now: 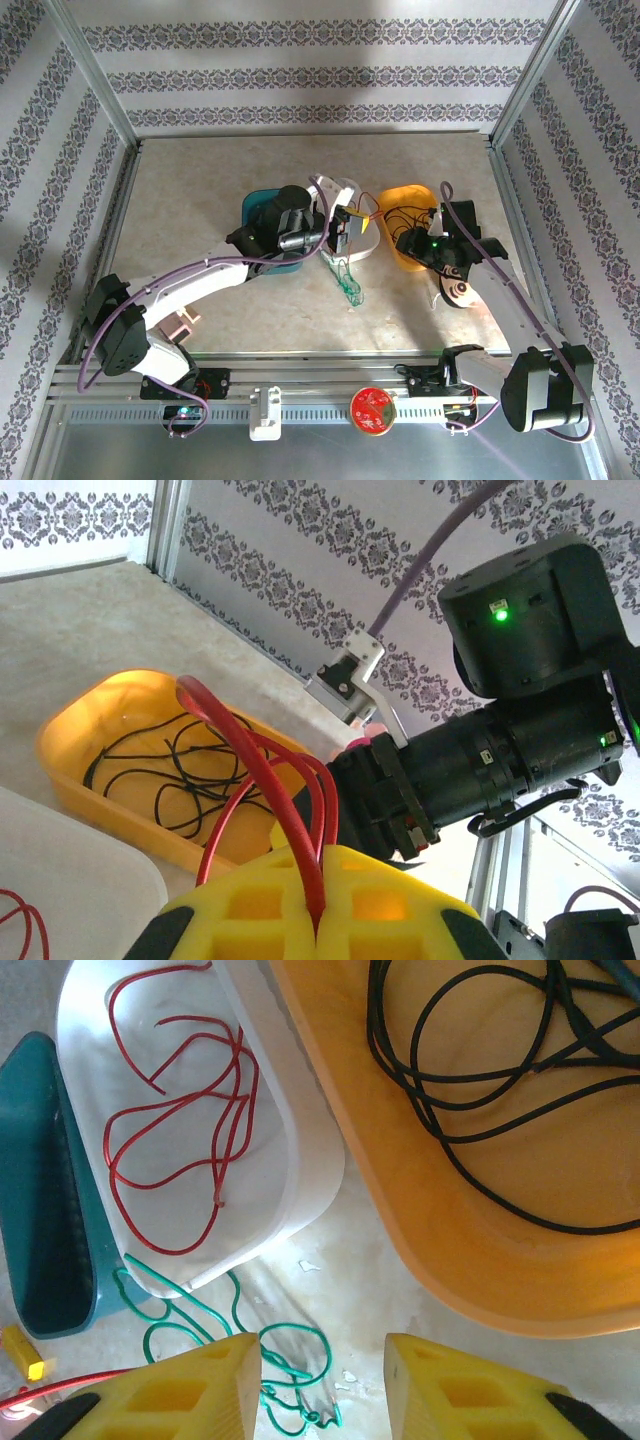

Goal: Untangle the cables

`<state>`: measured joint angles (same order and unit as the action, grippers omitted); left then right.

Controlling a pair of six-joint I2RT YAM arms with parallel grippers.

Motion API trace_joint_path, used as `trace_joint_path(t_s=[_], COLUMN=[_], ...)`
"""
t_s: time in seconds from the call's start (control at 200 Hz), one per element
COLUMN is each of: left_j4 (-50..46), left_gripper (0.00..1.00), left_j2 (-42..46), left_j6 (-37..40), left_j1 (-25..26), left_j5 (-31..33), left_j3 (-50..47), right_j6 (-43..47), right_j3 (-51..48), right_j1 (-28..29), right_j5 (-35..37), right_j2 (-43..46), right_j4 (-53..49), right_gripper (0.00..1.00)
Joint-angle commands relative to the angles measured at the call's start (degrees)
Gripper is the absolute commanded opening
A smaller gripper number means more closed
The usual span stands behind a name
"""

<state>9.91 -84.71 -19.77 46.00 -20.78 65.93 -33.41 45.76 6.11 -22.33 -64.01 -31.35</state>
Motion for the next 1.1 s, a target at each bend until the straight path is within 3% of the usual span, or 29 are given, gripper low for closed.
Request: trace_joint_path(t_s=[0.0, 0.305, 0.455, 0.615, 0.89, 1.099], left_j4=[2.3, 4.0, 3.2, 3.4, 4.5, 4.6], left_gripper=[0.0, 0.0, 0.0, 0.0, 0.0, 0.0], left_j2=[0.2, -0.5, -0.3, 0.4, 1.2, 3.4], left_j6=[-0.6, -3.7, -3.1, -3.3, -3.7, -1.3], left_j1=[-0.8, -0.8, -0.8, -0.8, -0.2, 0.1], left_j5=[-1.0, -1.2, -1.3, -2.4, -2.7, 2.4], left_j3=[2.6, 0.2, 0.1, -0.4, -2.7, -4.0], right_j6=[2.6, 10.7, 14.6, 15.8, 18.4, 15.8], right_j3=[1.9, 4.7, 6.2, 7.8, 10.9, 9.1], right_j1=[-0.2, 13.7, 20.4, 20.7, 23.3, 21.1], right_j5=[-2.4, -13.3, -9.1, -5.0, -7.8, -2.3], right_j2=[-0.7, -9.3, -12.4, -16.2, -22.0, -20.1], right_j4=[0.0, -1.8, -2.2, -1.2, -1.3, -1.5], right_gripper=[0.39, 0.4, 0.4, 0.4, 0.41, 0.41])
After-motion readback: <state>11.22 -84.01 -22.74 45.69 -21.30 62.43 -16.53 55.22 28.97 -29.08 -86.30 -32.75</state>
